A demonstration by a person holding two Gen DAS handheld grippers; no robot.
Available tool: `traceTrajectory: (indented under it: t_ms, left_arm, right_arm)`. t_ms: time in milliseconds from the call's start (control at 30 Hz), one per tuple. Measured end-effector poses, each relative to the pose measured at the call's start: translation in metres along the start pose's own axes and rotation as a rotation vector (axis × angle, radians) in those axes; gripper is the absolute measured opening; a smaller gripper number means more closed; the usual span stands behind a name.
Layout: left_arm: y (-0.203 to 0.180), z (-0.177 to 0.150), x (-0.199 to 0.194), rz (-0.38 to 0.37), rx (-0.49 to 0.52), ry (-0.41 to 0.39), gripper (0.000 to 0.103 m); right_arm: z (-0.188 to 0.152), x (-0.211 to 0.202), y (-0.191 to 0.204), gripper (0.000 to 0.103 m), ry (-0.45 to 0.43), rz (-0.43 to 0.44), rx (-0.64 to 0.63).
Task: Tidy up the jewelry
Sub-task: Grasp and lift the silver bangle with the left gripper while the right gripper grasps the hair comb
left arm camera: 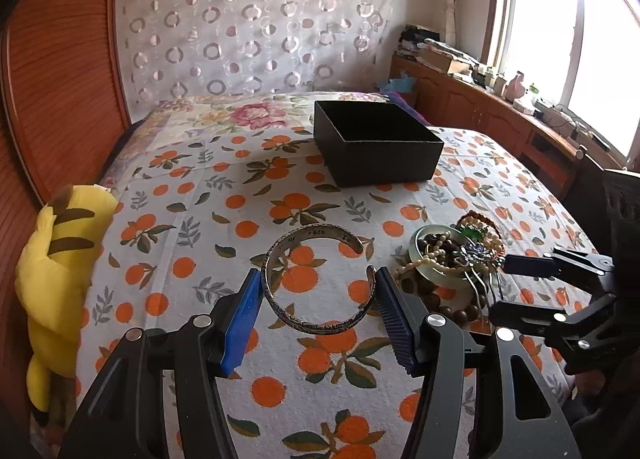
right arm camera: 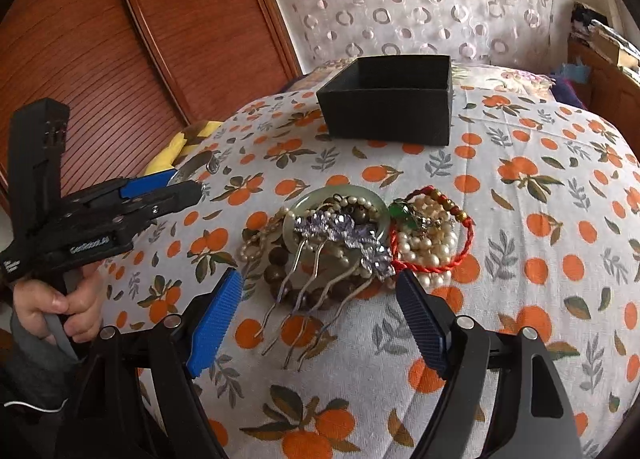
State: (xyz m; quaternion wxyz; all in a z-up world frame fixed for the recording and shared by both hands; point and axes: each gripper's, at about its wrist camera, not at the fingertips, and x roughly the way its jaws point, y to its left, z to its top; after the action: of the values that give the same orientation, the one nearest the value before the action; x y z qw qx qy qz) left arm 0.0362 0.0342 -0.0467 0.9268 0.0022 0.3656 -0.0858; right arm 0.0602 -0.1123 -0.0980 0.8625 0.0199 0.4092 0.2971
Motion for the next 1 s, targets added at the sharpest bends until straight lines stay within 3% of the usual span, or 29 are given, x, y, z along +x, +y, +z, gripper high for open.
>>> traceTrajectory:
  t_ms: [167, 333, 733, 1000]
  left_arm:
    - [0.0, 0.0, 0.0, -0.001, -0.001, -0.001, 0.055]
    - [-0.001, -0.001, 0.0, -0.001, 0.001, 0.001, 0.055]
    - [-0.007, -0.003, 0.0, -0.006, 0.005, 0.001, 0.055]
    - [-0.015, -0.003, 0.0, -0.011, 0.008, -0.008, 0.055]
  right_arm:
    - [0.011, 0.007, 0.003, 0.081, 0.004, -0.027, -0.028]
    - [0.016, 0.015, 0.004, 0.066, 0.021, -0.06, -0.06]
    - [0.009, 0.019, 0.006, 0.06, 0.045, -0.094, -0.116]
    - [0.01, 0.001, 0.004, 0.059, 0.004, -0.083, -0.119]
